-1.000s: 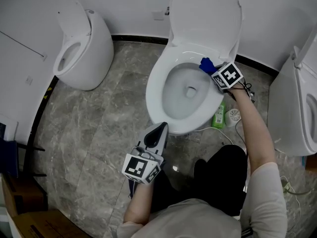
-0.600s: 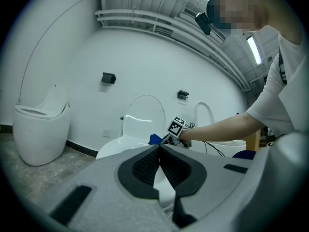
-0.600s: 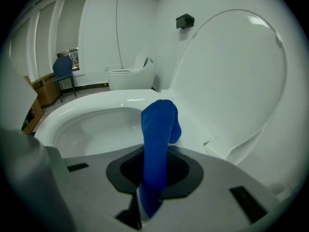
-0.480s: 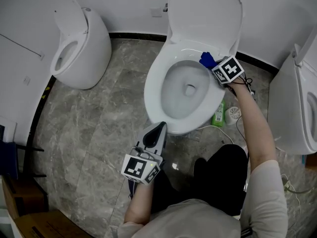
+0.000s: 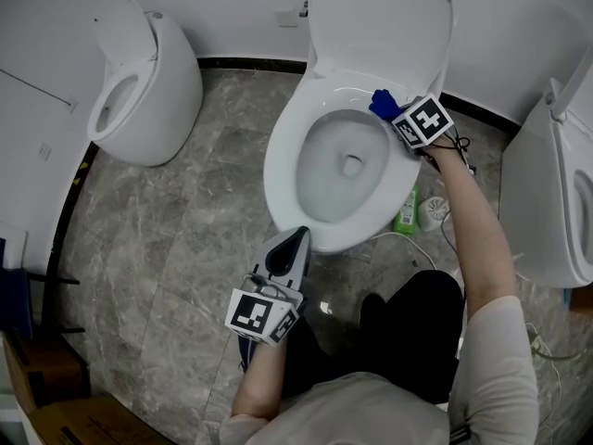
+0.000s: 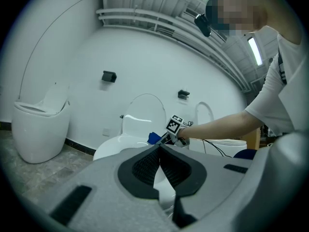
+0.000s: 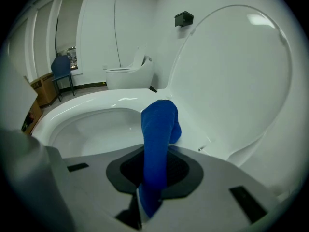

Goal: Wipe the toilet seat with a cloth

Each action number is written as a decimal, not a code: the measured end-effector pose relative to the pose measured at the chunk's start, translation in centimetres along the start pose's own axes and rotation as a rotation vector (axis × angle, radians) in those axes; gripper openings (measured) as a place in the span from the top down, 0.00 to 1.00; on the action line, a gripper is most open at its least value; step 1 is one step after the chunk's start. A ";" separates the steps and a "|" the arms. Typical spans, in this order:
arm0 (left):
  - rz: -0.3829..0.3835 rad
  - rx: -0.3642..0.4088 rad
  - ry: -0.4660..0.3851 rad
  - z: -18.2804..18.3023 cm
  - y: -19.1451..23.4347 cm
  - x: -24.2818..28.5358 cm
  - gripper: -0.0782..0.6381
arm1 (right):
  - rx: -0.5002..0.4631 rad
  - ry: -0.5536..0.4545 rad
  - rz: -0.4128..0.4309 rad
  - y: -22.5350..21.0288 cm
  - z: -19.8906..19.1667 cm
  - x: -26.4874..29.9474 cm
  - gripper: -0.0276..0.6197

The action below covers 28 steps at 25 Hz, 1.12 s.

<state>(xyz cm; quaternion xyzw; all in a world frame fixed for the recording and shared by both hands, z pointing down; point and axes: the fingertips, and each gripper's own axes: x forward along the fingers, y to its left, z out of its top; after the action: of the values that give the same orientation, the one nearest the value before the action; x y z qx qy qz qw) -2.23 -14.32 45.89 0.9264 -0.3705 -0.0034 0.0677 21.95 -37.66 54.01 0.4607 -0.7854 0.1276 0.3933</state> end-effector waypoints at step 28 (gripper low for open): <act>0.010 -0.001 -0.003 0.0 0.4 0.8 0.88 | 0.043 0.036 0.008 -1.9 1.7 2.0 0.87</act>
<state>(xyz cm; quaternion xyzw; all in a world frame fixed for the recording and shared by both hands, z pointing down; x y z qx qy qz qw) -1.88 -15.17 45.97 0.9244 -0.3754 -0.0046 0.0674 22.14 -40.86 54.05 0.4636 -0.7771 0.1541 0.3970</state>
